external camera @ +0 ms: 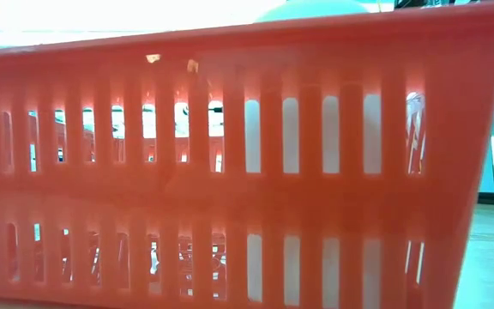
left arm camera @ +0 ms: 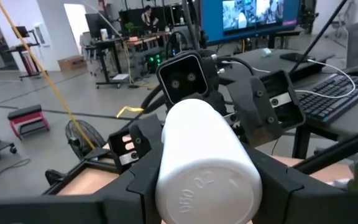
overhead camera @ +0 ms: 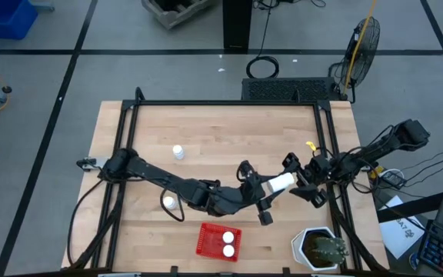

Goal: Pick and place pill bottles into a basket
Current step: Put the white pill bottle into the red basket

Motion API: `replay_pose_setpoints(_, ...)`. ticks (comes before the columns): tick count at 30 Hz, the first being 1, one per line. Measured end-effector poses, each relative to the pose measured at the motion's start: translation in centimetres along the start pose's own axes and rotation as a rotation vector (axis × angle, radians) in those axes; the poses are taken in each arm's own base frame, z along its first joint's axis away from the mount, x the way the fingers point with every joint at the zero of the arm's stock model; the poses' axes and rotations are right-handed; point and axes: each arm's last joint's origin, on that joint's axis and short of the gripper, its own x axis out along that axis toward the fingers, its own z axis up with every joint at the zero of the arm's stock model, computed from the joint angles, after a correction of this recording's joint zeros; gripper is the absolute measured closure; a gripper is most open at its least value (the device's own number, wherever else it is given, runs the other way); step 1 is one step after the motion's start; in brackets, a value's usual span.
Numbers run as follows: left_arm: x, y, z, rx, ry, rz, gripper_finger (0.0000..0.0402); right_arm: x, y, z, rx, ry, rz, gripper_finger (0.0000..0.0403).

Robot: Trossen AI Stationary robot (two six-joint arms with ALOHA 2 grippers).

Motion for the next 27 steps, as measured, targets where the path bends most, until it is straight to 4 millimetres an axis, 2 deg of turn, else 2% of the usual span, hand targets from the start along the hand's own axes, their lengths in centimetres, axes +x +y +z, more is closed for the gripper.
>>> replay_pose_setpoints(5, -0.1, -0.1, 0.1, 0.015, -0.010, -0.006, 0.0229, 0.0, 0.0, 0.0, -0.007, 0.001, 0.000, 0.0181)
replay_pose_setpoints(10, 0.0, -0.1, -0.1, -0.002, 0.006, -0.026, 0.0229, 0.0, 0.0, 0.0, -0.011, 0.004, 0.004, 0.0249)
replay_pose_setpoints(12, 0.0, -0.1, -0.3, -0.008, 0.021, -0.024, 0.0226, 0.0, 0.0, -0.1, -0.013, 0.014, -0.001, 0.0254)
replay_pose_setpoints(20, -0.5, -0.7, -0.5, 0.048, 0.046, -0.043, 0.0111, 0.0, -0.2, -1.0, -0.048, 0.109, -0.015, 0.0254)
replay_pose_setpoints(27, -1.5, -0.3, 0.5, 0.085, 0.058, -0.043, 0.0068, 0.4, -0.3, -1.6, -0.071, 0.206, -0.012, 0.0254)
